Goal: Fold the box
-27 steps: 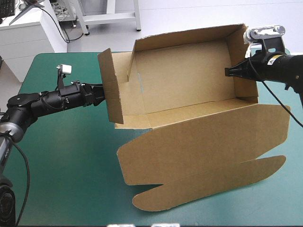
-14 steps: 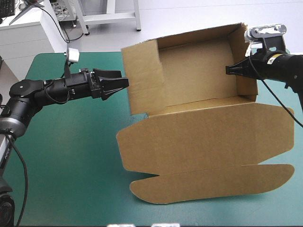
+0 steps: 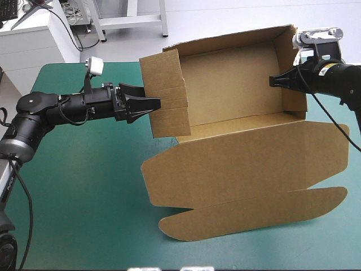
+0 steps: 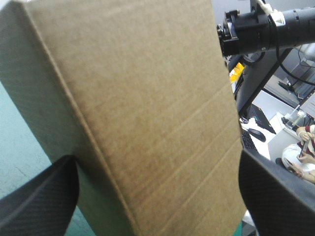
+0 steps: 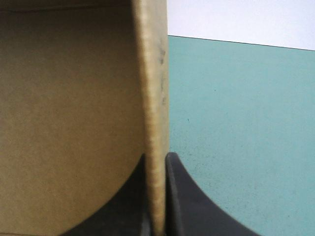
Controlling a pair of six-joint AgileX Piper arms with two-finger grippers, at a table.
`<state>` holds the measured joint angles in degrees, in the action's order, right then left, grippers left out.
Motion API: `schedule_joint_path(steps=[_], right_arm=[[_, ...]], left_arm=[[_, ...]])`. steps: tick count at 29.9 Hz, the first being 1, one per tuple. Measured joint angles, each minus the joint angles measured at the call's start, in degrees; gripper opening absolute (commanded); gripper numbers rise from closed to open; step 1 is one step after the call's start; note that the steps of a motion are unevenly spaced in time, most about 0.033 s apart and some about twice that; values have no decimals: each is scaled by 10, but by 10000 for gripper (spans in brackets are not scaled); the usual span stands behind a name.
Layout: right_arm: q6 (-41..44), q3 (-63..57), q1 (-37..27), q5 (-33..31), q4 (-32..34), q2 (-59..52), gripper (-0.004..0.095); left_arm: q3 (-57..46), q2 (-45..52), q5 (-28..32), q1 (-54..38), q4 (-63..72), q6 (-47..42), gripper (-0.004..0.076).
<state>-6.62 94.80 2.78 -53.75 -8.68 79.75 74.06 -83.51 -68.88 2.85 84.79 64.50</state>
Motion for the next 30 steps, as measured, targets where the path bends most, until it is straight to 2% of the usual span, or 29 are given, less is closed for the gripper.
schedule_joint_path(steps=[3,9,16,24,30], right_arm=[[7,0,2,9,0,0,-11],[38,0,30,34,28,0,-11],[89,0,51,51,73,0,-11],[112,-1,62,67,80,0,-11],[143,-1,85,76,99,9,-11]], left_arm=[[12,0,17,24,-43,-24,626],[47,0,132,100,-164,-95,626],[75,0,236,143,-217,-180,606],[114,-1,271,151,-313,-298,496],[163,-12,270,192,-483,-443,493]])
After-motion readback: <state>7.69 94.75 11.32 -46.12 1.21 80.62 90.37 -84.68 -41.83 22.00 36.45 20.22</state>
